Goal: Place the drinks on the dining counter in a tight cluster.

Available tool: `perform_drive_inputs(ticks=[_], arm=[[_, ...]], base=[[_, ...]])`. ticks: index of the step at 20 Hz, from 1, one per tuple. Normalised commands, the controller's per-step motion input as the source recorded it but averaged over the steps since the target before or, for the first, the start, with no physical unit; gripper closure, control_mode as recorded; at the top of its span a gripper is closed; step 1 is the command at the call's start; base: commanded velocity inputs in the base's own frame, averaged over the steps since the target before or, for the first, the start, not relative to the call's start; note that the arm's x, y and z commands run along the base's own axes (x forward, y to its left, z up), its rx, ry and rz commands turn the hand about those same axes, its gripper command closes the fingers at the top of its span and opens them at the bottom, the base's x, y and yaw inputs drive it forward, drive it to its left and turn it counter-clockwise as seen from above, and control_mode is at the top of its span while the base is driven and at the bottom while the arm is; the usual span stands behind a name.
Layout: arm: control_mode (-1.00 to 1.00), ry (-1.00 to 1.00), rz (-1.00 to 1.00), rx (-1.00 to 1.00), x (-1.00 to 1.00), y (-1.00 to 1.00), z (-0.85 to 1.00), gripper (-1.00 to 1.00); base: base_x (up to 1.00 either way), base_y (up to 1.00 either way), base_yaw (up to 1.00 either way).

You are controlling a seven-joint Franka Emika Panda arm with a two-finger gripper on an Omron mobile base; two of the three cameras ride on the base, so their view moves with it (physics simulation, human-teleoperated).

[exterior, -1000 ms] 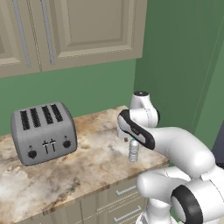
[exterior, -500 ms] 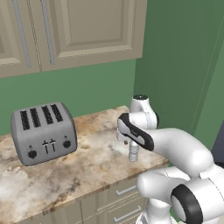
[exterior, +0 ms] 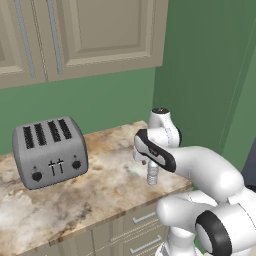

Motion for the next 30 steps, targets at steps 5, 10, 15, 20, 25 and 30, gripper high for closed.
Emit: perform_drive_inputs(ticks=[5,10,15,20,25,30], arm=[[-1.0,0.0,0.0,0.0,0.0,0.0,0.0,1.0],[-1.0,0.0,0.0,0.0,0.0,0.0,0.0,1.0],[-1.0,-0.02,0.0,0.0,-0.12,0.0,0.08,1.0],[-1.0,-0.12,0.0,0.01,-0.67,0.0,0.63,1.0],[-1.0,-0.07,0.0,0.0,-0.64,0.0,0.69,1.0],[-1.0,-0.04,0.0,0.0,-0.4,0.0,0.69,1.0]], base=[[0.0,0.0,0.0],[0.0,0.0,0.0],[0.0,0.0,0.0],[0.0,0.0,0.0],[0.0,0.0,0.0],[0.0,0.0,0.0]])
